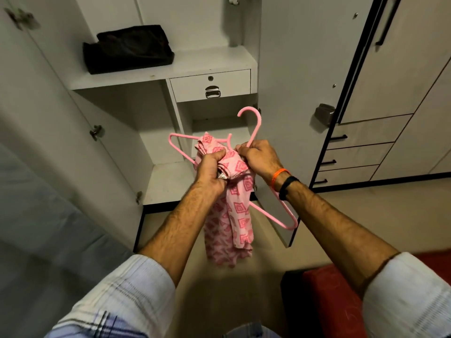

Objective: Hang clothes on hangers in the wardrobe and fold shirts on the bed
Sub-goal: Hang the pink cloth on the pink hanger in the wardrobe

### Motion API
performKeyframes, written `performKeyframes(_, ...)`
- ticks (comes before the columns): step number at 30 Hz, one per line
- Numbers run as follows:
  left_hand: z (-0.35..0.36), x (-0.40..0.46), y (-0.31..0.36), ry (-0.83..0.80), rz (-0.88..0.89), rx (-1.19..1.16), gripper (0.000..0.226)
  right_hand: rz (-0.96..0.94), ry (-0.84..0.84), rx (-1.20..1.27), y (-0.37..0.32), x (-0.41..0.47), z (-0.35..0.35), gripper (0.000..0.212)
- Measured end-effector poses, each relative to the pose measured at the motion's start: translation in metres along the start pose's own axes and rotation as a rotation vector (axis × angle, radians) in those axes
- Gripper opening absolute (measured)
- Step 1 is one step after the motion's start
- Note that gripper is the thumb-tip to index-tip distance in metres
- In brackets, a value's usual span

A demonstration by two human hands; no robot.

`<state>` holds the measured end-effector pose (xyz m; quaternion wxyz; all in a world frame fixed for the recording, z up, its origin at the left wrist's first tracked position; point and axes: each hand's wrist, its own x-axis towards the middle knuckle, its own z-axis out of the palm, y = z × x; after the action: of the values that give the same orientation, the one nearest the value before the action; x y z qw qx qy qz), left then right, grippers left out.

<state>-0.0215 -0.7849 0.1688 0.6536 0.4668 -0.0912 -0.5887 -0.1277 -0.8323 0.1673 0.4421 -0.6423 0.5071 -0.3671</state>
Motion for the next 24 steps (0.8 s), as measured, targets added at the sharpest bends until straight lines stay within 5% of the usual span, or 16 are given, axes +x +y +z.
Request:
performKeyframes(14,0.005,0.011,-0.003,-0.162,-0.136,0.139,0.023,-0.034,0.011,0.04,-0.006,-0.001,-0.017,0.037)
performKeyframes(17,-0.002,0.018,-0.013,-0.11,-0.031,0.513,0.021,-0.052,0.013,-0.009,-0.006,-0.002,-0.017,0.038)
performKeyframes(21,-0.016,0.022,-0.011,-0.256,0.46,1.51,0.029,-0.036,0.022,-0.024,-0.001,-0.002,-0.017,0.037)
performKeyframes(24,-0.031,0.022,-0.009,-0.362,0.499,1.88,0.021,-0.027,-0.002,-0.024,0.0,-0.003,-0.016,0.034)
